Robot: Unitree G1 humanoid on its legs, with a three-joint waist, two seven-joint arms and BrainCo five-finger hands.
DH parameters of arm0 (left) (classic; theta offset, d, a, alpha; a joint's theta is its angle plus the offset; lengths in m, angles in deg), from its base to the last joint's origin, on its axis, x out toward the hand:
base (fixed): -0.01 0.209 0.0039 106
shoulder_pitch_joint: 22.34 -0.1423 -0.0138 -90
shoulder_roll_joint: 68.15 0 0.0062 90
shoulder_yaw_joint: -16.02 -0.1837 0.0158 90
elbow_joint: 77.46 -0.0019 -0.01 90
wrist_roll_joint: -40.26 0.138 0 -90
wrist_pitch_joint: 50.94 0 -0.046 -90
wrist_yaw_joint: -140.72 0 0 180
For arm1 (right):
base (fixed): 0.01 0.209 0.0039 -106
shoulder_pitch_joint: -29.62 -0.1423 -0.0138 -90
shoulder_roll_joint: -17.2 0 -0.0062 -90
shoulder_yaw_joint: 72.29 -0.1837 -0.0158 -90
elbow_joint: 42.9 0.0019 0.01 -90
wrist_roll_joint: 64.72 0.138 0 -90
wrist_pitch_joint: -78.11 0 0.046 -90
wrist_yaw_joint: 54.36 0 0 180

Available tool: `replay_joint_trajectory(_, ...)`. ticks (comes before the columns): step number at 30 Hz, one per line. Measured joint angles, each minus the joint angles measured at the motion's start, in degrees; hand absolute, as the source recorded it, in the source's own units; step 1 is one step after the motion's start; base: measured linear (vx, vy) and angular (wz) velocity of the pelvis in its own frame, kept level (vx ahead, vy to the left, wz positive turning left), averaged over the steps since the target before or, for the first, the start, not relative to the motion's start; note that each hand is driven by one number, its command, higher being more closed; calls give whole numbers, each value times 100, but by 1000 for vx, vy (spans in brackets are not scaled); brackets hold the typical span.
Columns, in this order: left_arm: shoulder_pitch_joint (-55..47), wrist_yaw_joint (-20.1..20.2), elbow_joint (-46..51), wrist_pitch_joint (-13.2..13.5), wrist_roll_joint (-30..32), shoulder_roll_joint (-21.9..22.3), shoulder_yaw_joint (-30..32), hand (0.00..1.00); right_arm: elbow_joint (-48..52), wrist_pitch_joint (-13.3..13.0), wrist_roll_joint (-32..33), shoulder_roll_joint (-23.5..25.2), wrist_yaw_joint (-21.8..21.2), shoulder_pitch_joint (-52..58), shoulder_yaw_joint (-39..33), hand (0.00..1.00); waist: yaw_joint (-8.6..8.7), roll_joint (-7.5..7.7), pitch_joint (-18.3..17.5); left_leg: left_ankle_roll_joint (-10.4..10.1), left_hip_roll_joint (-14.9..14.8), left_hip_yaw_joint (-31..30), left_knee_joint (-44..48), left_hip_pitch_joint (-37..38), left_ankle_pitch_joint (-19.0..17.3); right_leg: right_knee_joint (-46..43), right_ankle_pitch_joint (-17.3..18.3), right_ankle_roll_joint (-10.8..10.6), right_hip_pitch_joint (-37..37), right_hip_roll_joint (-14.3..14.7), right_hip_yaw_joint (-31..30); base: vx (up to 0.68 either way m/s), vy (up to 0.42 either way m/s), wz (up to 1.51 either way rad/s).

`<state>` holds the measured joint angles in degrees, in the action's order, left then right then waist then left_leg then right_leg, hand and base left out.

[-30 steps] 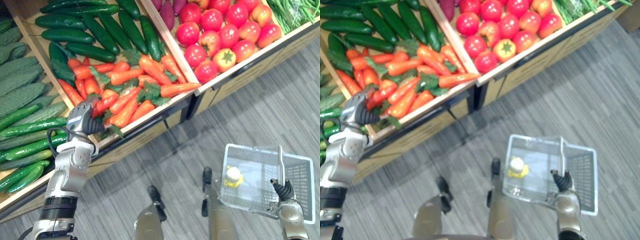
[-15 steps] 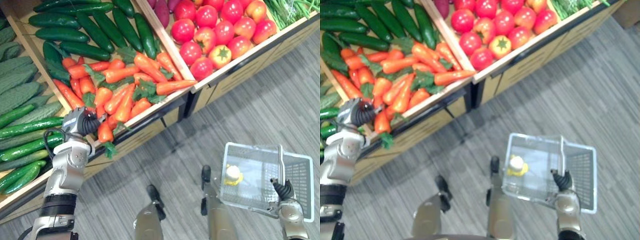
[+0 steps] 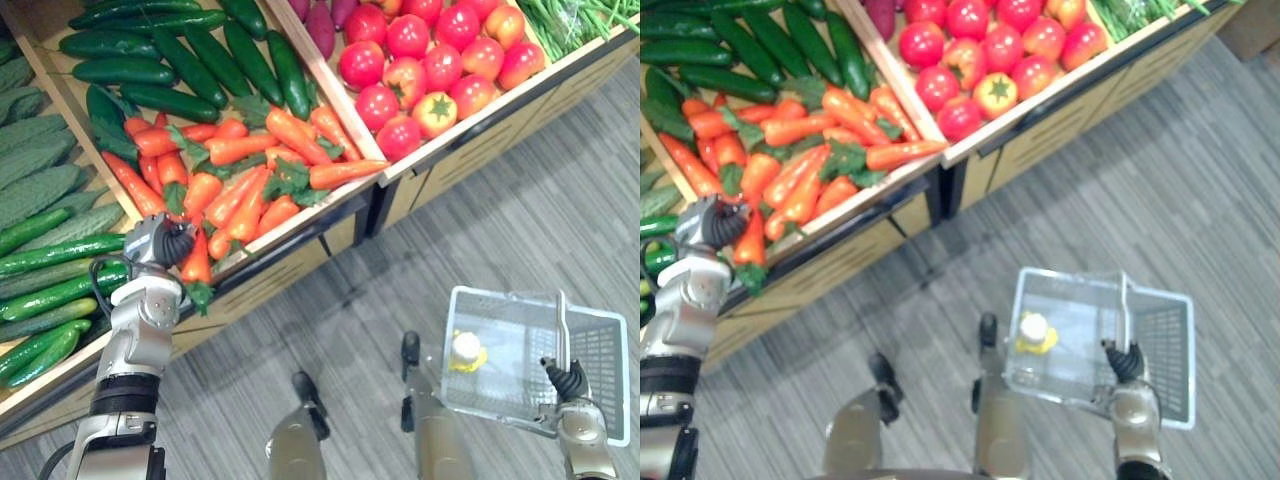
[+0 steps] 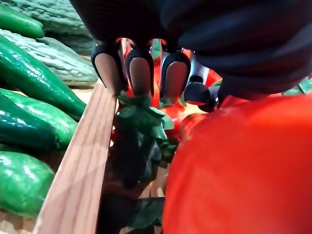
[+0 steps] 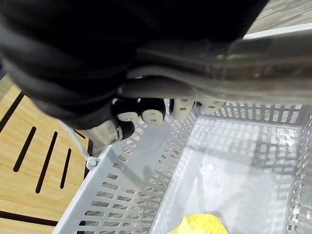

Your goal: Pick vegetable in the basket

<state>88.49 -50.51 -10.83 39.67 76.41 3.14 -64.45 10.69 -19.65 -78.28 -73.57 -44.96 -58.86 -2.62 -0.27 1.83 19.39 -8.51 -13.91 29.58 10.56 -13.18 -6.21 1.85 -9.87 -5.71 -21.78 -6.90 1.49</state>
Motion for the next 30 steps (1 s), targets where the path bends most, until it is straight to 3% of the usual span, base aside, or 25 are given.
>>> replay_joint_trajectory(4,17,-184,333,-106,-1,259,223,100,1,-1,-1,3,1,-1,-1,100,-12,0,0,1,5,-18,6,0,0,0,-1,-1,14,-16,12,0,0,0)
replay_joint_trajectory(9,-81,-397,1408,-132,0,381,446,100,-3,0,-5,32,0,-4,-3,100,-11,-7,-4,18,4,-53,56,51,-12,0,-1,-1,105,-19,30,-5,-4,1)
replay_joint_trajectory(19,-82,-671,1920,-252,-3,537,675,100,-40,2,-22,161,1,-1,-11,100,-7,-18,-19,36,19,-79,123,143,-35,-2,-14,-19,228,-37,25,-28,-16,1)
replay_joint_trajectory(20,-82,-705,1996,-250,-3,537,675,0,-42,3,-22,166,1,-1,-11,100,-9,-22,-21,41,18,-79,147,138,-43,-2,-17,-23,229,-40,18,-39,-27,-1)
replay_joint_trajectory(30,-265,-605,2174,-248,-3,541,657,0,-43,5,-22,241,1,34,-10,100,-4,-22,-176,36,-8,-54,241,131,-113,-1,-37,-18,229,-33,-23,-10,-11,-1)
